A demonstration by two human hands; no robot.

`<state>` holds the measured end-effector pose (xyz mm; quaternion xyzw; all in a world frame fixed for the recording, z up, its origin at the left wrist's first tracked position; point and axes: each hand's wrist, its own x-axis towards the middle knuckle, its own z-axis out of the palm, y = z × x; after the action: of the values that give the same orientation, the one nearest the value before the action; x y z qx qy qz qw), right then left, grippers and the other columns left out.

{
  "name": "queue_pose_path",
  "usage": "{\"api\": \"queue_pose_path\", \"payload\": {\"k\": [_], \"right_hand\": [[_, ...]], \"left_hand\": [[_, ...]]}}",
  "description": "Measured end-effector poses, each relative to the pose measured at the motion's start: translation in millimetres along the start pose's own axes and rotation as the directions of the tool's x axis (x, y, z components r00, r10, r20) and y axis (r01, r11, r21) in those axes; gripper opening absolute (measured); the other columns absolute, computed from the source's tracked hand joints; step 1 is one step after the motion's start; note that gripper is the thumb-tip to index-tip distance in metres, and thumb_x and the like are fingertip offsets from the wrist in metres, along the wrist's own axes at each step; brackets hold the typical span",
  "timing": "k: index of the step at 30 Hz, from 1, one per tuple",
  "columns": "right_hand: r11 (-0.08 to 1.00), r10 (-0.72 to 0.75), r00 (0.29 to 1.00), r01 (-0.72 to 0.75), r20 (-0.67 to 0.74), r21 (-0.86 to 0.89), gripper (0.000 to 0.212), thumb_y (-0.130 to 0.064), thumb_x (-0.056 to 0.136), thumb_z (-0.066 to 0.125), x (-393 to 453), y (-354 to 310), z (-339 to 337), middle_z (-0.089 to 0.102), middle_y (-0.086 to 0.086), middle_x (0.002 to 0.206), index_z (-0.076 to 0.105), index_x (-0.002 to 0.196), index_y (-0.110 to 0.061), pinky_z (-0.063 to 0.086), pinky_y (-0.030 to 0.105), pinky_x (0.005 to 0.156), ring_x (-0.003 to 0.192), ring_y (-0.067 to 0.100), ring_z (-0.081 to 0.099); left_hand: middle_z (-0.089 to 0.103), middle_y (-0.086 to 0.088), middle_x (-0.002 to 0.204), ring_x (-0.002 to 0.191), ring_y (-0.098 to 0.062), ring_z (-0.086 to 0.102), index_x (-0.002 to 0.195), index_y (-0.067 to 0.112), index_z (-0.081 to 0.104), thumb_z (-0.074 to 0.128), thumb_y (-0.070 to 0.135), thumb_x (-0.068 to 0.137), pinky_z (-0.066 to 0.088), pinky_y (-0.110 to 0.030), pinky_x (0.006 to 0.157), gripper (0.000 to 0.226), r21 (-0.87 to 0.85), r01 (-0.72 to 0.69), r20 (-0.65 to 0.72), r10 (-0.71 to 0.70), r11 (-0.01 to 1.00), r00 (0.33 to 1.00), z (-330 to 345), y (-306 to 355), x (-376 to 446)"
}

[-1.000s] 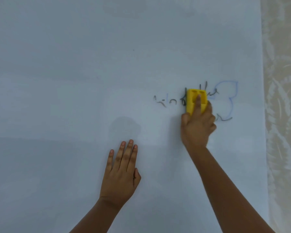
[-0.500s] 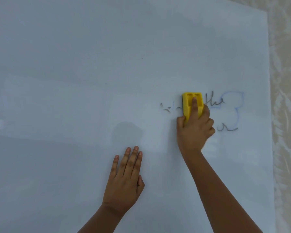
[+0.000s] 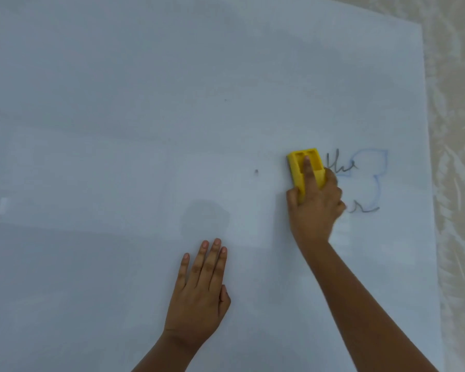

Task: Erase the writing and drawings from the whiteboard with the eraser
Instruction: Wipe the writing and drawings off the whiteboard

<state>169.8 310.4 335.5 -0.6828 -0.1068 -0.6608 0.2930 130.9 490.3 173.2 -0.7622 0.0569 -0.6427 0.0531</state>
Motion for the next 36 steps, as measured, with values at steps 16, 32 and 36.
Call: {"api": "queue_pose_path", "payload": {"k": [16, 32, 36], "right_hand": [[0.936, 0.315, 0.93, -0.273, -0.187, 0.22, 0.061, -0.018, 0.093, 0.052, 51.5, 81.2, -17.9, 0.038, 0.021, 0.143, 0.021, 0.143, 0.0, 0.021, 0.048, 0.111, 0.134, 0.037, 0.032], [0.937, 0.347, 0.932, -0.348, -0.1, 0.008, 0.054, -0.031, 0.092, 0.052, 56.0, 114.4, -36.8, 0.034, 0.026, 0.137, 0.032, 0.142, -0.026, 0.035, 0.056, 0.095, 0.117, 0.048, 0.037], [0.993, 0.11, 0.994, -0.11, 0.009, 0.034, 0.06, -0.029, 0.09, 0.055, 46.7, 71.8, -28.0, 0.029, 0.023, 0.142, 0.028, 0.143, -0.026, 0.041, 0.05, 0.09, 0.117, 0.044, 0.036]], "left_hand": [[0.036, -0.012, 0.146, 0.138, -0.026, 0.021, 0.138, 0.004, 0.034, 0.035, 0.021, 0.083, 0.016, -0.047, 0.112, 0.058, 0.007, -0.004, -0.032, 0.004, 1.0, 0.999, -0.6, 1.6, 1.5], [0.035, -0.012, 0.146, 0.138, -0.026, 0.022, 0.138, 0.003, 0.034, 0.033, 0.021, 0.083, 0.017, -0.048, 0.111, 0.058, 0.023, 0.002, -0.037, -0.001, 1.0, 0.999, 0.2, 2.9, 0.7], [0.033, -0.01, 0.148, 0.14, -0.024, 0.018, 0.138, 0.004, 0.033, 0.032, 0.021, 0.084, 0.016, -0.048, 0.112, 0.058, 0.017, -0.001, -0.047, 0.001, 1.0, 0.999, 0.5, 2.5, 0.1]]}}
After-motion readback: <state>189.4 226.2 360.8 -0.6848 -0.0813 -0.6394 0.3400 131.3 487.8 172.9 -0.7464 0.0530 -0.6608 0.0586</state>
